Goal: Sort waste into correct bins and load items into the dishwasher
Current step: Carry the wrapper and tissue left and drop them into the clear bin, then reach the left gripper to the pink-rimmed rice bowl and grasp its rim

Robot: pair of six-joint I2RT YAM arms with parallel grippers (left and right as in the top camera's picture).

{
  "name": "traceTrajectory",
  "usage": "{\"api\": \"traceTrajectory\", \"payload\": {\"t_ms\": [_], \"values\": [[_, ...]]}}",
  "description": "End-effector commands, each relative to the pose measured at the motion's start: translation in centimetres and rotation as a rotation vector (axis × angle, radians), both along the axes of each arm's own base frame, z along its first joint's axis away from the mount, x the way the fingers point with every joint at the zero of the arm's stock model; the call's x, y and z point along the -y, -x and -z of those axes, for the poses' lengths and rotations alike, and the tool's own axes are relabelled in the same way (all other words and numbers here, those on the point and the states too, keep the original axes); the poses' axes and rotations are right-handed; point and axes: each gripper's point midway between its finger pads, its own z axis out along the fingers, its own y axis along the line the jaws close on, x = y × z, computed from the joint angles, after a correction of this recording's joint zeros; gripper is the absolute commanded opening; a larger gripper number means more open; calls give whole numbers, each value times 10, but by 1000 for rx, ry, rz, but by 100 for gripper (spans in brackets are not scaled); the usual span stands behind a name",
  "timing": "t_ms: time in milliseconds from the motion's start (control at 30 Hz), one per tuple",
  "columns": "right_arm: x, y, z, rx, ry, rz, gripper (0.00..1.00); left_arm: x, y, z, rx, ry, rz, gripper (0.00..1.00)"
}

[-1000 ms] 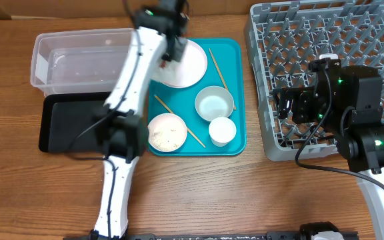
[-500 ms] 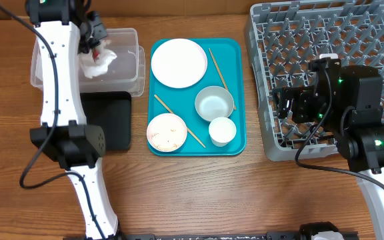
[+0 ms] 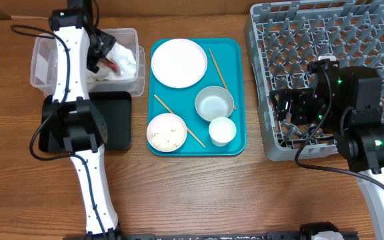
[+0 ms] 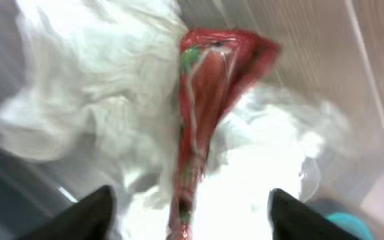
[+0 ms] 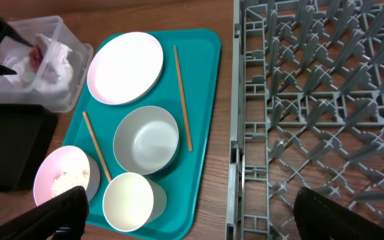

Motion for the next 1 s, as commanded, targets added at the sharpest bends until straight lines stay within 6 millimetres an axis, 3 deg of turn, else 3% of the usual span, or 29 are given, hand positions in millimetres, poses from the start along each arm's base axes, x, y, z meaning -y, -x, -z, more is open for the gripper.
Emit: {"api": "traceTrajectory", "payload": {"t_ms": [0, 67, 200, 267, 367, 467, 600, 767, 800, 967], "values": [[-4, -2, -13, 28, -14, -7, 100, 15, -11, -34, 99, 48, 54, 91], [-4, -2, -13, 28, -14, -7, 100, 18, -16, -61, 166, 38, 114, 100], [-4, -2, -13, 28, -14, -7, 100, 25, -17, -138, 339, -40, 327, 100], [-4, -2, -13, 28, -14, -7, 100, 39, -10, -177, 434, -80, 506, 100], [-4, -2, -13, 29, -15, -7, 100, 73, 19, -238, 576, -143, 839, 100], [-4, -2, -13, 29, -15, -7, 100, 84, 52, -269, 590, -223, 955, 100], [-4, -2, -13, 29, -15, -8, 100, 87, 87, -278, 512, -266, 972, 100], [-7, -2, -14, 31, -28, -22, 100, 101, 120, -254, 362, -180, 1012, 100], [-7, -2, -14, 32, -28, -22, 100, 107, 121, -249, 353, -162, 1026, 95], [-7, -2, -15, 35, -28, -22, 100, 154, 127, -213, 271, -65, 1176, 94]]}}
